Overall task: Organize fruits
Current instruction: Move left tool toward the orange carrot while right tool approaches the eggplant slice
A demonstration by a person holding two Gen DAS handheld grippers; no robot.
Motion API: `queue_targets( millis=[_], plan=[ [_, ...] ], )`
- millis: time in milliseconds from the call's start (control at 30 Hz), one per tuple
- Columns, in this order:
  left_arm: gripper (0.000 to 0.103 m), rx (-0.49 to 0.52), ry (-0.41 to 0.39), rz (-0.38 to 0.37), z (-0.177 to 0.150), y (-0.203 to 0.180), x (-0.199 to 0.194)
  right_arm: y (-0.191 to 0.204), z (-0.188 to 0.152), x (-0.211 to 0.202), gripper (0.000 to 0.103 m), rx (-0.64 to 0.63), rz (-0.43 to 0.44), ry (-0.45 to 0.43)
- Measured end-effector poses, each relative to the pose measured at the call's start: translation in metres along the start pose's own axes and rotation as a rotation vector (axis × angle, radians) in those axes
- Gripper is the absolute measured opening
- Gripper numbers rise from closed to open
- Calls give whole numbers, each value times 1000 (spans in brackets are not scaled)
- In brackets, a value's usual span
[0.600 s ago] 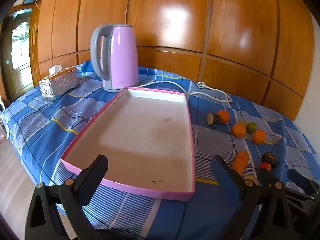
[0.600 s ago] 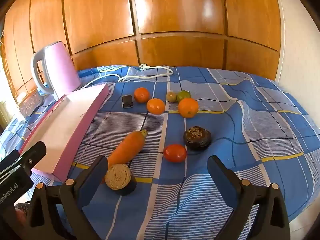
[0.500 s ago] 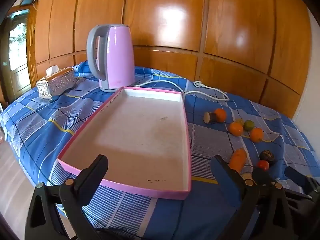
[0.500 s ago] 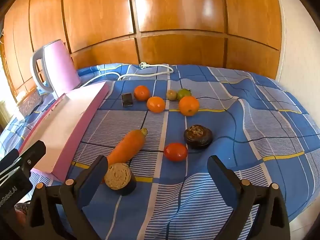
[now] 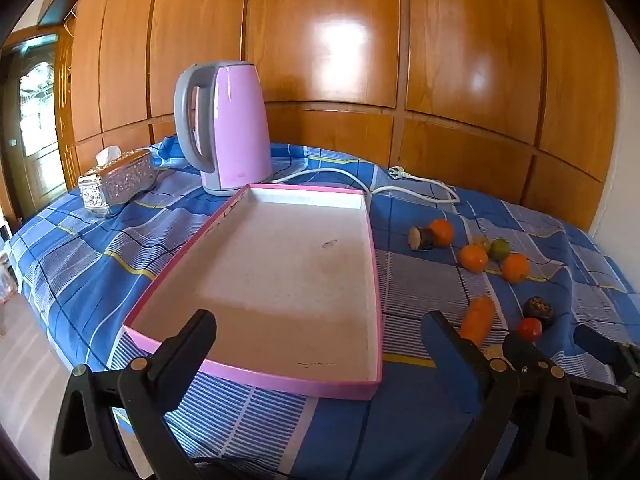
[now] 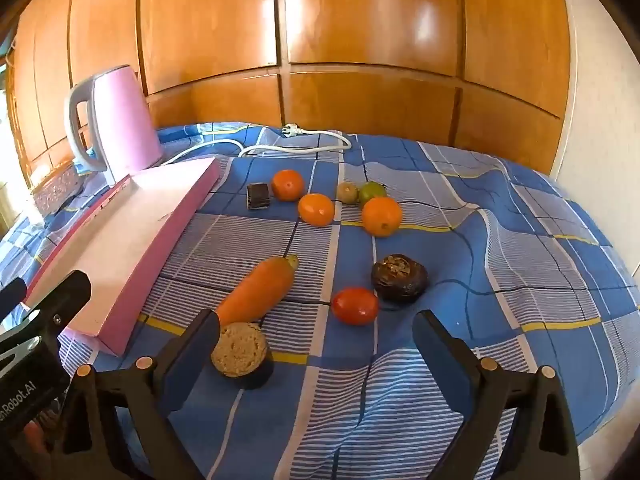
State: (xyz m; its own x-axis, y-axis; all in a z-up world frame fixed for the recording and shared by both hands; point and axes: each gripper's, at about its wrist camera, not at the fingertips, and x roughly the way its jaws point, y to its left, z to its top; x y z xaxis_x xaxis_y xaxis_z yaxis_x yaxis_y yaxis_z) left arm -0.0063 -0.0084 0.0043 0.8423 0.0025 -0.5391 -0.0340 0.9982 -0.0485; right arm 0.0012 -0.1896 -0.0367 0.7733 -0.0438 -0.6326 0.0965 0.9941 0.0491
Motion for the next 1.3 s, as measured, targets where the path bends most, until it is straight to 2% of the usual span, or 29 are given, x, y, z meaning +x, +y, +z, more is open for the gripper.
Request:
queue_targets(
  millis=[500,600,700,1300],
  plan=[
    [103,-17,1,-8,-5,-1,0,1,-1,-3,98,-2,6,0],
    [103,-18,0,-8,-5,-1,-1,1,-1,-2,91,1,8,8],
    [103,-17,0,-8,-5,0,-1,0,-1,-2,90,5,6,9],
    [103,6,-7,-12,-5,-4,-2,-6,-1,-7,65,27,12,2]
  ],
)
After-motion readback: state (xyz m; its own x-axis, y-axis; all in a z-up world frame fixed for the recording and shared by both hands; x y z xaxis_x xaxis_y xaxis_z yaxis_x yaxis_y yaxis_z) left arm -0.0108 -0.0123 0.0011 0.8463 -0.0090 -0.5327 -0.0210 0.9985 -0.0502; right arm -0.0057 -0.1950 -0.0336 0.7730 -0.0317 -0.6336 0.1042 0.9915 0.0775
